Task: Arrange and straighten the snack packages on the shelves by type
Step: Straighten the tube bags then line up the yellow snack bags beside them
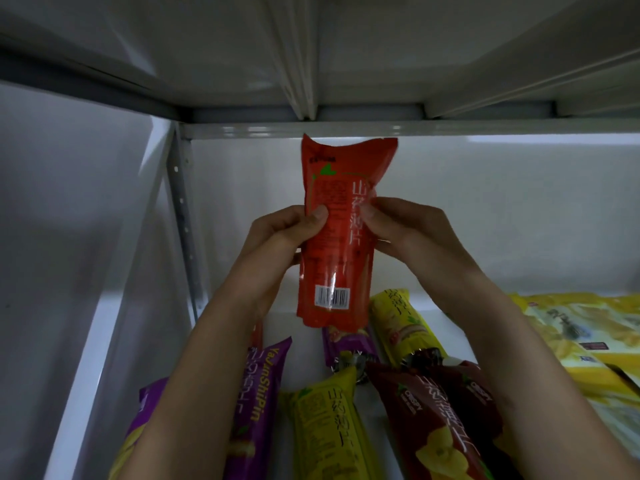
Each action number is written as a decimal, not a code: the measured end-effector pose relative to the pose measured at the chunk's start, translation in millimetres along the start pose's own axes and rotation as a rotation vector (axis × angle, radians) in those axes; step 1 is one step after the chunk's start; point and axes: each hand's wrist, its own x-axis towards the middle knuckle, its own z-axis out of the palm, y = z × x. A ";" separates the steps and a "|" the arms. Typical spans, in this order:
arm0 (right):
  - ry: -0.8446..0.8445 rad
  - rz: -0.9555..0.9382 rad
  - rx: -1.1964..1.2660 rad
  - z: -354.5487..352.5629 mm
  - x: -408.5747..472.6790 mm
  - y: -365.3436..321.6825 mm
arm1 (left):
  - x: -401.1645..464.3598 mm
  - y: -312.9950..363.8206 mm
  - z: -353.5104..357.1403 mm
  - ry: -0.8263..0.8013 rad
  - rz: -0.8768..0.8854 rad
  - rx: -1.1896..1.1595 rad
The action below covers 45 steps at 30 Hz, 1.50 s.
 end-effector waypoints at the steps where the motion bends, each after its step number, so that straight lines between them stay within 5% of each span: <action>1: 0.027 -0.011 0.026 0.9 0.6 -0.3 | -0.9 1.3 -0.4 -0.026 -0.002 0.012; 5: 0.113 -0.031 0.024 -1.0 3.6 3.0 | -0.9 5.3 3.5 -0.107 -0.036 0.004; 12: 0.029 0.026 0.034 1.6 0.9 -1.0 | -1.0 2.2 10.7 0.021 0.048 -0.034; 21: 0.097 -0.018 0.020 -0.3 1.5 1.4 | -1.6 3.8 13.7 -0.017 0.021 -0.034; 29: -0.015 0.006 0.009 5.5 0.5 -2.0 | -2.7 4.6 9.7 0.076 0.069 -0.076; 45: 0.119 -0.101 0.082 10.7 1.9 -0.8 | -3.2 6.3 12.1 0.043 0.049 -0.046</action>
